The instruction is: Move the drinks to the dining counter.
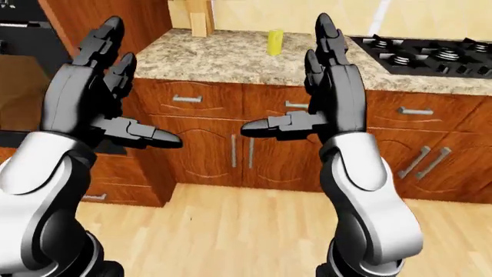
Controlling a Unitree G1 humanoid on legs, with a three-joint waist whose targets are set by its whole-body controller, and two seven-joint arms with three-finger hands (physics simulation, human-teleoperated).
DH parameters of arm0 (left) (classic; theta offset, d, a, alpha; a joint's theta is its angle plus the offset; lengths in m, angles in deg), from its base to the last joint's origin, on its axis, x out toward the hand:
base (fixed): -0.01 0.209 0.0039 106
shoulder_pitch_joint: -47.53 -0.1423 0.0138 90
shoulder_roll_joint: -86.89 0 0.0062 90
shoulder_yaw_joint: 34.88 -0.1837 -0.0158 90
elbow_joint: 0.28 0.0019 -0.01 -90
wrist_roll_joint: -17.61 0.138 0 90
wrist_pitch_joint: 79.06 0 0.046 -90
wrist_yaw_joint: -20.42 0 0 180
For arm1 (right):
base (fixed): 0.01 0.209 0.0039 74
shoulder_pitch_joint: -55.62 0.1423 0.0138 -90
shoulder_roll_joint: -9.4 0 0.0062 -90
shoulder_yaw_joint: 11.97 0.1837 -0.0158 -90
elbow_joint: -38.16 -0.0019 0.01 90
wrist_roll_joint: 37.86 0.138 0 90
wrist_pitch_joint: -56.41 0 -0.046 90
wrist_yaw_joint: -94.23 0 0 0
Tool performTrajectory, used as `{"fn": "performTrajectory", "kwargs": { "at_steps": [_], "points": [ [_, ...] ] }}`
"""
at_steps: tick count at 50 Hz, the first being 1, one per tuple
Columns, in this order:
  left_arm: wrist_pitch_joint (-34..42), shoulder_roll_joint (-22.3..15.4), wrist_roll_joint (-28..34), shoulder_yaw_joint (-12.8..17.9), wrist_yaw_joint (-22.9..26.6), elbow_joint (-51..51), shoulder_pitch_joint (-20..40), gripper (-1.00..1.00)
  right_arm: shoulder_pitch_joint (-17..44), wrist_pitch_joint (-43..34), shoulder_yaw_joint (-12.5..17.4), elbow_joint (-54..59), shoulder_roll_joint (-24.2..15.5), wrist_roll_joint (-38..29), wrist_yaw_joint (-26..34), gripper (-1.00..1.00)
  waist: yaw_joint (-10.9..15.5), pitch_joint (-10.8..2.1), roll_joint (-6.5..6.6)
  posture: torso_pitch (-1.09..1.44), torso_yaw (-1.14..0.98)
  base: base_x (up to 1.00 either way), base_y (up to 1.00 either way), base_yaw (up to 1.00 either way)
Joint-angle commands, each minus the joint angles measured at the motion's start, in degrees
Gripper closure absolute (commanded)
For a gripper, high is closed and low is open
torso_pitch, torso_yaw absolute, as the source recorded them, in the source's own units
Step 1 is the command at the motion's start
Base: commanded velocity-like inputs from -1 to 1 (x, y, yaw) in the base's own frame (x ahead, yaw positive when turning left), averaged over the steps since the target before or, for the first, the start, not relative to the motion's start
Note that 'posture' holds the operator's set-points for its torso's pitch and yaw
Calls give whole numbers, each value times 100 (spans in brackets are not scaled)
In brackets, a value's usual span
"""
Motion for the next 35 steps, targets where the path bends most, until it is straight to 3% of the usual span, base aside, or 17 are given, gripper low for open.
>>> {"fn": "performTrajectory", "kwargs": {
  "at_steps": [1,3,4,6,10,11,12,14,16,18,20,22,25,29,32,34,35],
  "points": [
    [-140,-7,-13,-14,6,-102,181,-100,131,98,88,-97,-58,-38,-29,-100,-34,-110,11,0,0,0,0,-100],
    [-139,-15,6,-49,9,-105,184,-100,10,226,-104,-79,-84,-189,61,-100,88,-67,-236,0,0,0,0,-25],
    [-141,-14,6,-38,19,-91,194,-100,22,178,-132,-111,-65,-237,93,-100,90,-142,-391,0,0,0,0,0],
    [-96,-31,10,-24,35,-90,244,-100,26,144,-174,-149,-34,-321,183,-100,119,5,-194,0,0,0,0,0],
    [-60,-65,0,17,49,-71,310,-100,61,44,-200,-110,2,-506,307,-100,133,6,91,0,0,0,0,0],
    [-57,-65,0,17,48,-73,311,-100,62,42,-200,-109,8,-519,318,-100,87,-5,55,0,0,0,0,0],
    [-55,-90,-7,42,59,-34,369,-100,110,-36,-194,-157,20,-538,344,-100,79,-189,63,0,0,28,0,0],
    [-63,-111,-37,89,71,57,444,-100,145,-44,-174,-148,40,-571,394,-100,23,172,129,0,0,59,0,0],
    [-16,-134,-58,107,72,76,514,-100,155,19,-169,-79,45,-610,432,-100,5,266,210,0,0,74,0,0],
    [49,-170,-84,119,75,93,612,-100,212,-46,-141,-90,55,-622,441,-100,17,256,344,0,0,79,0,0],
    [86,-191,-103,114,69,96,668,-100,220,0,-112,-53,67,-631,457,-100,-11,140,513,0,0,80,0,0],
    [90,-199,-118,108,58,102,691,-100,251,-43,-65,-75,72,-608,441,-100,-16,190,388,0,0,79,0,0],
    [71,-196,-130,104,49,92,664,-100,244,-26,-64,-61,66,-595,435,-100,-1,10,443,0,0,79,0,0],
    [202,-203,-168,143,44,22,744,-100,303,-78,17,-67,1,-540,435,-100,96,-21,339,0,0,79,0,0],
    [175,-199,-198,142,15,25,708,-100,354,-112,77,-55,-61,-493,434,-100,206,-120,138,0,0,78,0,0],
    [204,-198,-212,121,-6,9,726,-100,391,-194,110,-107,-90,-450,404,-100,221,-174,-134,0,0,79,0,0],
    [220,-199,-216,110,-12,-1,735,-100,364,-150,109,-87,-93,-442,400,-100,196,-109,-168,0,0,79,0,0]
  ]
}}
